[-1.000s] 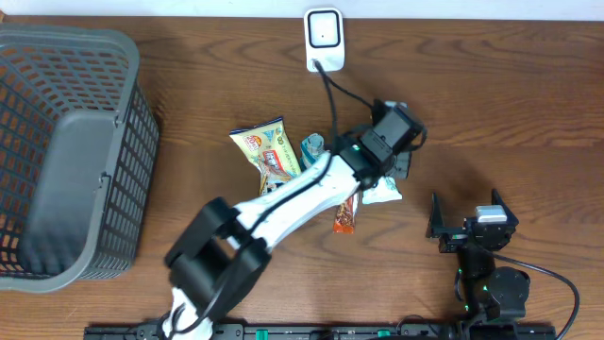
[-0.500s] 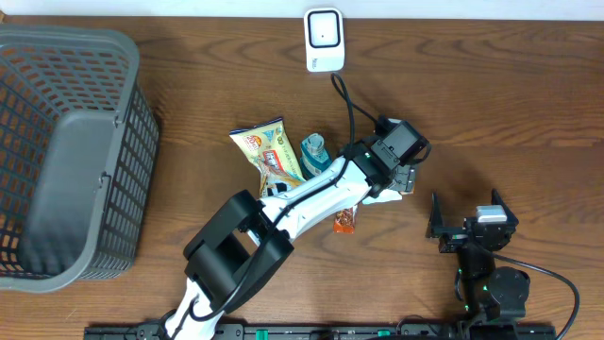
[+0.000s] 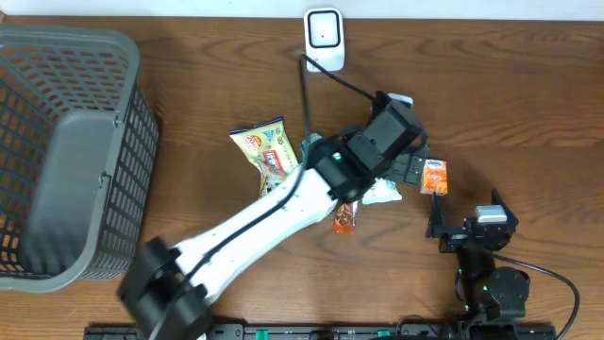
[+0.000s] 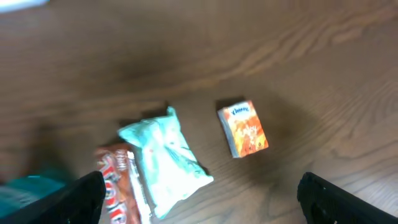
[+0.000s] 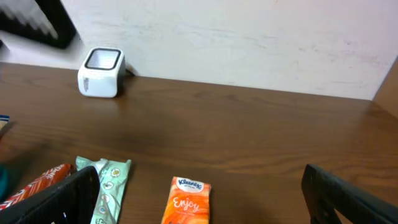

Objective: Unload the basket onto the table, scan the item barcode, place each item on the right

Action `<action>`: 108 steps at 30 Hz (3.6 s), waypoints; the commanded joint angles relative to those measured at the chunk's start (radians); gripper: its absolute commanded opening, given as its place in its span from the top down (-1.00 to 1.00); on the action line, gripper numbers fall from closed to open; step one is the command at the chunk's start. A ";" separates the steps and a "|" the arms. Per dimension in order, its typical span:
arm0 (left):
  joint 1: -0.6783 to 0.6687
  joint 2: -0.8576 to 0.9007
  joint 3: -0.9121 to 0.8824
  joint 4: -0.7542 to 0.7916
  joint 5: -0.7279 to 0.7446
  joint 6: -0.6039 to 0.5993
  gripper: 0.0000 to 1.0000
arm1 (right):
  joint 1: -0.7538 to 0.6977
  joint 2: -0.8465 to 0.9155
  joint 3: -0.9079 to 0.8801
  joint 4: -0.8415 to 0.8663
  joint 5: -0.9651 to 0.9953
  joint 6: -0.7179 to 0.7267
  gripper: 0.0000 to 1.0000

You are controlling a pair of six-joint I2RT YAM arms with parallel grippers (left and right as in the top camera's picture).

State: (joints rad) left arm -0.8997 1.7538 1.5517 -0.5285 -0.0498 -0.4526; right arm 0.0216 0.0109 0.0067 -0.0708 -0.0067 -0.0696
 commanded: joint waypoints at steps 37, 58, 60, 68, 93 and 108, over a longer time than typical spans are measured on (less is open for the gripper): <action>0.174 -0.556 -0.017 0.632 -1.023 1.008 -0.96 | -0.003 -0.005 -0.001 -0.004 -0.002 0.002 -0.99; 0.452 -1.099 -0.341 0.261 -0.470 0.517 -0.96 | -0.003 -0.005 -0.001 -0.004 -0.002 0.002 -0.99; 0.490 -1.162 -0.361 0.249 -0.424 0.480 -0.96 | -0.003 -0.005 -0.001 -0.004 -0.002 0.002 -0.98; 0.687 -1.370 -0.399 0.139 -0.137 0.361 -0.96 | -0.003 -0.005 -0.001 -0.004 -0.002 0.002 -0.98; 0.812 -1.612 -0.527 0.096 0.014 0.304 -0.96 | -0.001 -0.005 -0.001 0.000 -0.057 0.227 -0.99; 0.836 -1.680 -0.527 0.092 0.014 0.248 -0.96 | -0.001 -0.004 -0.001 0.030 -0.491 0.930 -0.99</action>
State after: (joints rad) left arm -0.0597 0.1223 1.0286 -0.4393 -0.0502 -0.1829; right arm 0.0216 0.0109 0.0067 -0.0402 -0.3943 0.7410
